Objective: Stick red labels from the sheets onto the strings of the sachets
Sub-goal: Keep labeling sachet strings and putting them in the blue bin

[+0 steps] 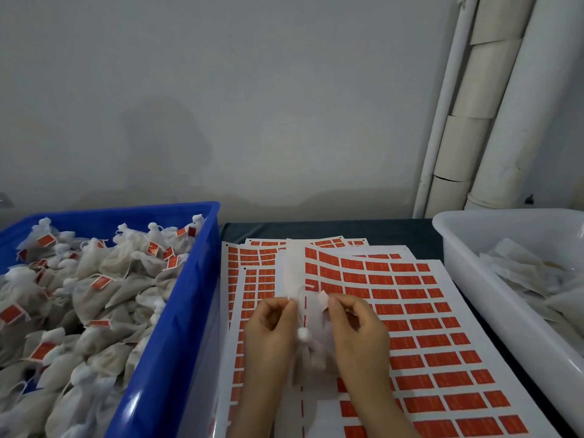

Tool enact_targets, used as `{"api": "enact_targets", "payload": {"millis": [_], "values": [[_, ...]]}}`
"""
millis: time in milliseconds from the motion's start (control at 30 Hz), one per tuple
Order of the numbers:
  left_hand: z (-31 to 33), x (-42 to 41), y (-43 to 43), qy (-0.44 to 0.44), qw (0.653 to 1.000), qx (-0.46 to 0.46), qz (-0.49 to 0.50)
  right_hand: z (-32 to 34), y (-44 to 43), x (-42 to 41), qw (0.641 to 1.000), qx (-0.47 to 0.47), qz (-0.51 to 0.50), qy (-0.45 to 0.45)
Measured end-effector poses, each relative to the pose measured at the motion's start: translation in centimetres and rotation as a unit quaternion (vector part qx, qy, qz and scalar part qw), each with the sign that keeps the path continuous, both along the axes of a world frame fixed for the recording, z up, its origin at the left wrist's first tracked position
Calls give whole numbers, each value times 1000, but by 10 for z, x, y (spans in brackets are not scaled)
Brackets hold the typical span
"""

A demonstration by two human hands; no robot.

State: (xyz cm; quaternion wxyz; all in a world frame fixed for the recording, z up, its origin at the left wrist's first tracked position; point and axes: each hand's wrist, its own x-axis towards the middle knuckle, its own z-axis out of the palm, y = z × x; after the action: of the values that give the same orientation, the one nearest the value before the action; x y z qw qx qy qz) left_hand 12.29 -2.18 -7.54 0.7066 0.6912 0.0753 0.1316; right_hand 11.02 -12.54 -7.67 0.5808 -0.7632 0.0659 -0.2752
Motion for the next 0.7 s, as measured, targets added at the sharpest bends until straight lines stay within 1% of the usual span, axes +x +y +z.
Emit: {"api": "enact_targets", "payload": {"millis": [100,167,300,367,400,433,467,533,600,700], "values": [[1,0,-1,24,1000,-3,17,-3,-8,4,998,42,-26,34],[1,-1,-2,31,999,19,30,-5,-12,5,996,62,-38,45],[-1,-4,-4,-2,986,136,97,-4,-20,4,990,112,-77,39],[0,-8,-7,-35,977,183,104,-1,-23,1,986,134,-99,25],[0,-9,-8,-49,976,191,96,1,-24,0,984,141,-107,17],[-1,-10,-9,-56,978,182,82,2,-25,-1,983,144,-110,10],[-1,-10,-9,-50,985,152,63,3,-25,-2,984,146,-104,4],[0,-10,-10,-14,998,58,20,4,-23,-2,987,140,-77,-5],[4,-11,-11,14,1000,-12,-17,4,-20,-2,989,136,-50,-9],[10,-15,-12,27,997,-62,-37,2,-17,-4,993,117,-19,-6]]}}
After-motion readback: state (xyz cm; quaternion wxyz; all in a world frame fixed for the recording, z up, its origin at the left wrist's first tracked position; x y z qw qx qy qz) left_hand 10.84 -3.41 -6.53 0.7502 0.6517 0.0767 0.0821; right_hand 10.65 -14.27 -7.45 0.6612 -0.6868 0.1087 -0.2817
